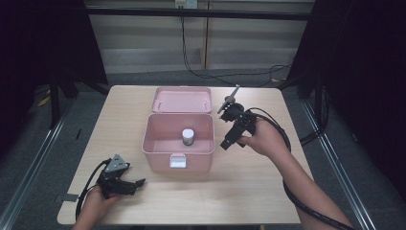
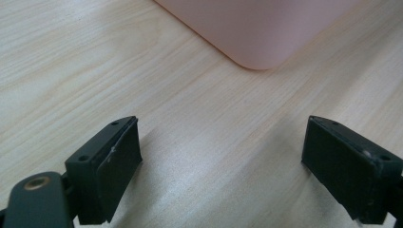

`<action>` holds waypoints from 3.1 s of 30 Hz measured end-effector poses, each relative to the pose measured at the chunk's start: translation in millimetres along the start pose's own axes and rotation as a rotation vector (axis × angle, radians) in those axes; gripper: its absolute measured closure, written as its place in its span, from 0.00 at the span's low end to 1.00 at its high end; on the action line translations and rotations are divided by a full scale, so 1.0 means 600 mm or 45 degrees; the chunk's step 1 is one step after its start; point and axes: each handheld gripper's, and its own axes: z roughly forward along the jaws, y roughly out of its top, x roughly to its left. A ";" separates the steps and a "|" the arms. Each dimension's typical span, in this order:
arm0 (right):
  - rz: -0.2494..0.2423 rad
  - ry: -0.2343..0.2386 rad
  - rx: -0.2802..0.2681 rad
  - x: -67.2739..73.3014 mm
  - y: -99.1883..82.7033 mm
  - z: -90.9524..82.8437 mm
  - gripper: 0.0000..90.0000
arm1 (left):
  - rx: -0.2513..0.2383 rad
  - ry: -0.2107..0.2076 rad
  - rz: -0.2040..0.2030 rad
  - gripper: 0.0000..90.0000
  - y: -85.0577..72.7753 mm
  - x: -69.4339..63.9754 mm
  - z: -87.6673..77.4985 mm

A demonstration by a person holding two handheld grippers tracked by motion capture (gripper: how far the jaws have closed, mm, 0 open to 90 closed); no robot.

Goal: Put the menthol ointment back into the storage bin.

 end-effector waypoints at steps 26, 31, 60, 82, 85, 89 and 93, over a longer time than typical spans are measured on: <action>-0.027 0.035 0.069 -0.010 -0.071 0.030 0.17 | 0.006 -0.001 0.008 0.14 0.000 0.001 -0.001; -0.018 0.037 0.078 -0.015 -0.088 0.040 0.17 | 0.006 -0.001 0.009 0.14 0.000 0.001 -0.001; 0.098 0.012 0.010 -0.058 -0.189 0.065 0.17 | 0.006 0.001 0.009 0.14 0.000 0.001 -0.001; 0.172 0.031 -0.031 -0.059 -0.249 0.114 0.17 | 0.006 0.001 0.009 0.14 0.000 0.001 -0.001; 0.195 0.034 -0.029 -0.058 -0.262 0.126 0.17 | 0.006 0.000 0.009 0.14 0.000 0.001 -0.001; 0.213 0.009 -0.030 -0.057 -0.277 0.138 0.17 | 0.007 0.000 0.009 0.14 0.000 0.001 -0.001; 0.249 0.021 -0.063 -0.057 -0.292 0.146 0.17 | 0.006 0.001 0.008 0.14 0.000 0.001 -0.001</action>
